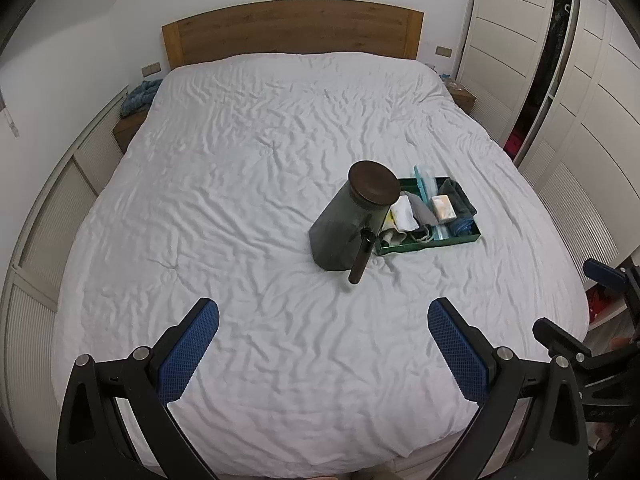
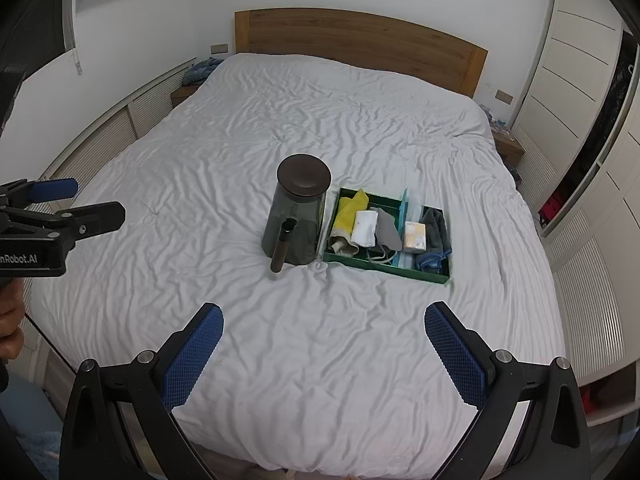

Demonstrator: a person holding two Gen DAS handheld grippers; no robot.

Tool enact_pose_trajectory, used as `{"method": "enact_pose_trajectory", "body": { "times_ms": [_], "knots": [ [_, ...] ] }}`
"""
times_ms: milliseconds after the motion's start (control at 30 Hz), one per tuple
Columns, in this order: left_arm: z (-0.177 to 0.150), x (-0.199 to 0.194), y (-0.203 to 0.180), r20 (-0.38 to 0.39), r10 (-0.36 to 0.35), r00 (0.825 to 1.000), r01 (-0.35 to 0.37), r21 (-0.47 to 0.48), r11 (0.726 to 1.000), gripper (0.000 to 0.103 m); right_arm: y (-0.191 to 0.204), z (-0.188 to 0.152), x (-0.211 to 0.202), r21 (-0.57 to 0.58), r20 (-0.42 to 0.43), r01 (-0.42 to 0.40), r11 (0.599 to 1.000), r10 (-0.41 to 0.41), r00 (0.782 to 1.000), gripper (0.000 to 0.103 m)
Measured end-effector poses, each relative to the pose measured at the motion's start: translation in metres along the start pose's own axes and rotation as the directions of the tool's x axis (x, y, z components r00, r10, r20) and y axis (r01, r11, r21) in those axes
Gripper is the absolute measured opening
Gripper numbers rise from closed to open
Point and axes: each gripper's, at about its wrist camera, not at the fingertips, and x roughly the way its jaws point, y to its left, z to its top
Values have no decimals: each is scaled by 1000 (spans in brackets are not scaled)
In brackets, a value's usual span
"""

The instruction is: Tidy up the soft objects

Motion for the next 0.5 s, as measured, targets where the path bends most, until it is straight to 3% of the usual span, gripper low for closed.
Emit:
{"method": "enact_pose_trajectory", "body": {
  "times_ms": [500],
  "knots": [
    [0,-6,-3,17,0,1000,0,13,1000,102,1,0,0,-2,1,-1,1000,1,1000,103]
  ]
}}
